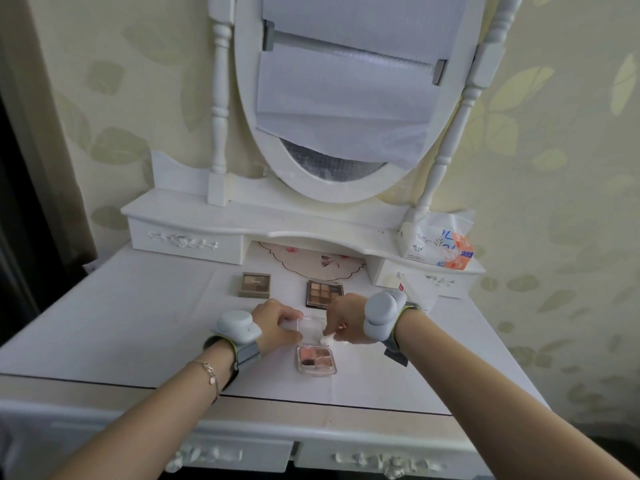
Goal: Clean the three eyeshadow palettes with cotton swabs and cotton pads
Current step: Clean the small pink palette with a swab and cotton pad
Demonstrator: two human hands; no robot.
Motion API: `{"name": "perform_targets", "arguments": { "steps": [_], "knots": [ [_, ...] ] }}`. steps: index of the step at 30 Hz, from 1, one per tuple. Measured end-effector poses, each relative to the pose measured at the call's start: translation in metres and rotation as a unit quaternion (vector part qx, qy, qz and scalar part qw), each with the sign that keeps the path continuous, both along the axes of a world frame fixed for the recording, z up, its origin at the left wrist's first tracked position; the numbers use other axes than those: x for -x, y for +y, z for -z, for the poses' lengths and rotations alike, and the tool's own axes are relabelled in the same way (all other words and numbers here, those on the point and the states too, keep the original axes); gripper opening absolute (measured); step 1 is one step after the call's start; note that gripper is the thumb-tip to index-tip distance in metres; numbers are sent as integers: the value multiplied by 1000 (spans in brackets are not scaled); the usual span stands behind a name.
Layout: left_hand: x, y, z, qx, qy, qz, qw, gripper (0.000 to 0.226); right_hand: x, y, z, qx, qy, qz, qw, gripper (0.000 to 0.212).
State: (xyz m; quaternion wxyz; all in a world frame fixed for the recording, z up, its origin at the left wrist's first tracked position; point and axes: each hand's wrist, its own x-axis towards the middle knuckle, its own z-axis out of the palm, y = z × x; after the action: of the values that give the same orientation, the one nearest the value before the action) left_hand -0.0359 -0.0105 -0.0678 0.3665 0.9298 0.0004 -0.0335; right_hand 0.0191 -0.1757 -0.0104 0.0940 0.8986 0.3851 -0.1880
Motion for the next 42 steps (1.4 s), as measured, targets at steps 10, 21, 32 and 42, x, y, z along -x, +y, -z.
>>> {"name": "perform_targets", "arguments": {
  "steps": [10,21,32,42],
  "knots": [
    [2,1,-3,-14,12,12,1000,48,-5,8,12,-27,-59,45,997,28],
    [2,-1,-6,-8,14,13,1000,43,6,7,8,-76,-37,-6,996,30],
    [4,-2,-7,-20,5,28,999,41,13,2,16,-123,-36,-18,992,27],
    [12,-2,-14,-39,39,61,997,72,5,14,14,-104,-74,10,992,32]
  ]
}}
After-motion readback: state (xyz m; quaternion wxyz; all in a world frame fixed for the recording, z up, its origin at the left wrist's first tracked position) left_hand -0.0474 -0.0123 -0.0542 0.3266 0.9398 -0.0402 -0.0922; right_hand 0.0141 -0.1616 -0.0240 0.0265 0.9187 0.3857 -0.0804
